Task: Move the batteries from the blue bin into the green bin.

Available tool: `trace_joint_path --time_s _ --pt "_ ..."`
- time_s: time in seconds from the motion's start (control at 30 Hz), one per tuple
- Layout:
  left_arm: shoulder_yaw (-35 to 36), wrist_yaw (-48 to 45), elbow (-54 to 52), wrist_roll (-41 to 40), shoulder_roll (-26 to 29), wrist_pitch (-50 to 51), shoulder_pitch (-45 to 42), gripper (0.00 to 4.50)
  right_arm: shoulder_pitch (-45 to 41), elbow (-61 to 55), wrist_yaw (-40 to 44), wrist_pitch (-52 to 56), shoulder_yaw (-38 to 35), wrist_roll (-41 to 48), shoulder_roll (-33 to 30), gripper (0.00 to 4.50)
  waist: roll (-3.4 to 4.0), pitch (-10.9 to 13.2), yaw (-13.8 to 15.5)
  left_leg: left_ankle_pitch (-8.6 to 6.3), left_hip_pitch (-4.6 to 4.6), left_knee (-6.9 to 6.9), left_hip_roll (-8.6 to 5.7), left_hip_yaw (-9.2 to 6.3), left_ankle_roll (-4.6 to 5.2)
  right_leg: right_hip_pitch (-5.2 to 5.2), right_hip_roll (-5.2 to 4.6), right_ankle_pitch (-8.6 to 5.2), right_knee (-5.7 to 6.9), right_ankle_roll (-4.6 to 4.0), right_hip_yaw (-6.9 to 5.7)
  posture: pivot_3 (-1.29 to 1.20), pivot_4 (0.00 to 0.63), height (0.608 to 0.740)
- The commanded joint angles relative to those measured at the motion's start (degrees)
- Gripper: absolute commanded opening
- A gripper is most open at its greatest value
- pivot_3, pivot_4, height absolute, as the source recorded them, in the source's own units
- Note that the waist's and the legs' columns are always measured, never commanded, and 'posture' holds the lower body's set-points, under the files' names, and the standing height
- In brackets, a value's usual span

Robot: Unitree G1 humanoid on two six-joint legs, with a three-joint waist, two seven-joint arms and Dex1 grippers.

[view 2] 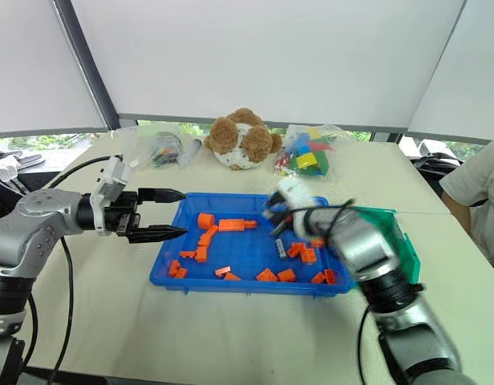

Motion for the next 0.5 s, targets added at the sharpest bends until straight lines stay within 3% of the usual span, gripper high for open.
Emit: trace_joint_path --time_s 0.03,0.17,0.4,0.5 --pt "1.4 0.6 -0.9 -1.0 -0.2 0.1 -0.8 4.50 4.2 -1.7 0.6 0.8 -7.7 -1.0 -8.2 0.02 -0.04 0.0 -0.1 -0.02 0.00 0.00 0.00 0.00 0.03 0.03 0.00 0.00 -0.05 0.00 0.00 0.00 0.150 0.734" --pt "0.5 -0.3 0.3 -0.3 -0.6 -0.8 -1.0 4.50 13.2 -1.6 1.8 0.8 -15.1 -0.2 -15.3 0.02 -0.02 0.0 -0.7 -0.05 0.04 -0.06 0.00 0.00 0.09 0.04 0.02 0.01 -0.09 0.01 0.03 0.00 0.150 0.734" --pt "-0.1 -1.1 1.7 -0.1 -1.6 -0.8 -2.4 4.50 22.5 -0.7 2.9 -1.8 -19.0 0.6 -17.8 0.02 0.02 0.0 -1.1 -0.03 0.09 -0.06 0.00 -0.01 0.06 0.03 0.04 0.01 -0.02 0.02 0.05 0.00 0.150 0.734" --pt "-0.5 -1.1 2.6 0.6 -2.1 -1.5 -2.9 4.50 23.4 0.5 3.2 -3.2 -19.0 1.1 -17.4 1.45 0.03 0.0 -1.0 -0.01 0.09 -0.05 0.00 0.00 0.02 0.03 0.04 0.01 -0.02 0.02 0.05 0.00 0.150 0.734"
